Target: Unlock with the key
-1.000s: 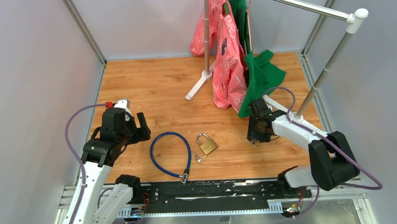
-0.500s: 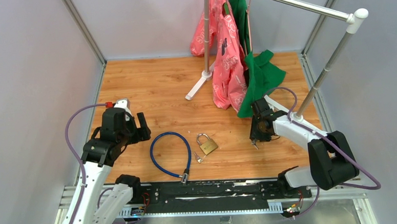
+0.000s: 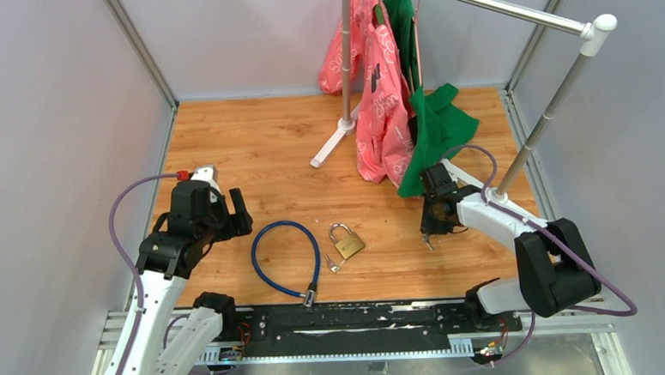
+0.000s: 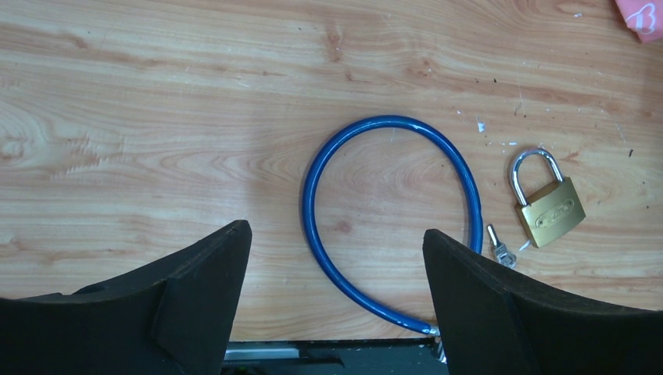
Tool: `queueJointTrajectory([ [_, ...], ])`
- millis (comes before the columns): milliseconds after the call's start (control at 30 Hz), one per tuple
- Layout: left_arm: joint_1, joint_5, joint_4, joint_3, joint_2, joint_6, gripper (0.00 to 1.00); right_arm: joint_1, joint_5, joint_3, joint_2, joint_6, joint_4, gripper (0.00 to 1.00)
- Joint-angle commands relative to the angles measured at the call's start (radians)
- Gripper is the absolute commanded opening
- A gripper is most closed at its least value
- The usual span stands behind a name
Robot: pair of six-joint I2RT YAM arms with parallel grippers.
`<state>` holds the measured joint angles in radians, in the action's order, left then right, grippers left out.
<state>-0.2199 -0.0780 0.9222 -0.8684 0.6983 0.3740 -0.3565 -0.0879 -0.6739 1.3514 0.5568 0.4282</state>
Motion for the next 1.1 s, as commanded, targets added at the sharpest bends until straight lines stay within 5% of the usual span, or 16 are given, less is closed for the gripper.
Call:
queueJointTrajectory([
  [0, -0.007, 0.008, 0.0, 0.005, -0.007, -0.009, 0.85, 0.015, 0.027, 0.051, 0.03, 0.003, 0.011, 0.17],
  [200, -0.007, 0.011, 0.0, 0.005, -0.01, -0.011, 0.85, 0.011, 0.07, 0.043, -0.018, -0.041, 0.009, 0.07],
  [567, -0.007, 0.069, -0.007, -0.002, -0.012, -0.041, 0.86, -0.122, 0.1, -0.024, -0.118, -0.108, 0.037, 0.07],
  [733, -0.007, 0.082, -0.009, -0.003, -0.02, -0.047, 0.87, -0.175, 0.0, -0.062, -0.119, -0.089, 0.103, 0.07],
  [900, -0.007, 0.095, -0.011, -0.001, -0.028, -0.05, 0.87, -0.173, -0.128, -0.094, -0.088, -0.001, 0.247, 0.27],
  [1000, -0.007, 0.099, -0.012, 0.0, -0.03, -0.053, 0.87, -0.155, -0.126, -0.088, -0.081, 0.034, 0.254, 0.53],
  [1067, -0.007, 0.104, -0.013, 0.001, -0.032, -0.053, 0.87, -0.119, -0.108, -0.084, -0.076, 0.043, 0.247, 0.6],
])
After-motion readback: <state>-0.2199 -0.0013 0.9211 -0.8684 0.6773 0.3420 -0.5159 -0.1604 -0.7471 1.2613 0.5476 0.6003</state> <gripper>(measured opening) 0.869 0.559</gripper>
